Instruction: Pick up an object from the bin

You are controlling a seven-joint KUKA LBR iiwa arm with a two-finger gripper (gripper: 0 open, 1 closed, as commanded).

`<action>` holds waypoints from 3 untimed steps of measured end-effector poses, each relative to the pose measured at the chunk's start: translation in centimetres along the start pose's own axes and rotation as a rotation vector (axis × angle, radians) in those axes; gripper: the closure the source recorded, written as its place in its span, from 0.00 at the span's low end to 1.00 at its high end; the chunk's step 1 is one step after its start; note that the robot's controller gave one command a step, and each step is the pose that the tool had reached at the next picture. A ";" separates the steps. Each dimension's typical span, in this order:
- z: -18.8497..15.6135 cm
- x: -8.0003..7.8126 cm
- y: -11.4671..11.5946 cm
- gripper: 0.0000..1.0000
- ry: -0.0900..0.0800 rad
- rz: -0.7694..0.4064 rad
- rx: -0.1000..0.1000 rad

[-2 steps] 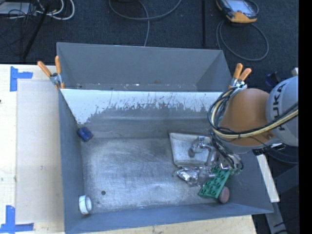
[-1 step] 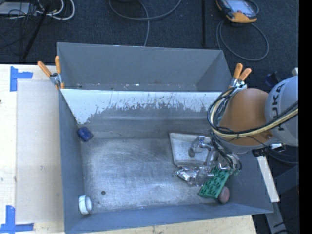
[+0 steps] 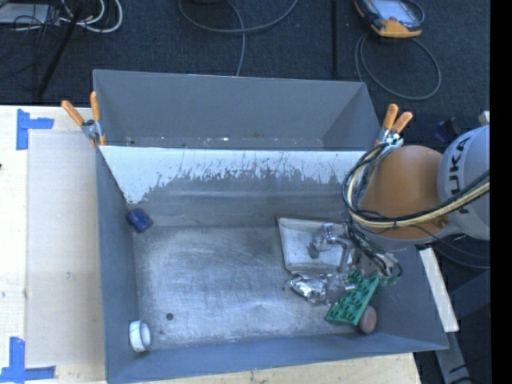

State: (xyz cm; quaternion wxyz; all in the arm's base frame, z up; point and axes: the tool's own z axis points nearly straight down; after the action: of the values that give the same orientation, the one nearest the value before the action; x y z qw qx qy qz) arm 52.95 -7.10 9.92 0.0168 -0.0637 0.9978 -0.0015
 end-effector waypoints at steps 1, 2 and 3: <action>0.0 0.1 0.1 0.00 0.003 0.034 -0.001; -0.4 -0.3 0.0 1.00 -0.005 0.033 0.001; -9.1 -2.3 4.7 1.00 0.028 -0.331 -0.010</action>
Offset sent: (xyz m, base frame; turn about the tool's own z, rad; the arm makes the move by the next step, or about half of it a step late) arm -0.0116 -0.0044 -0.0292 0.0698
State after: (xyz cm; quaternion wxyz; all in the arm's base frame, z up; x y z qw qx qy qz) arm 54.37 -2.18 19.10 0.0022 -0.2273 0.9738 0.0001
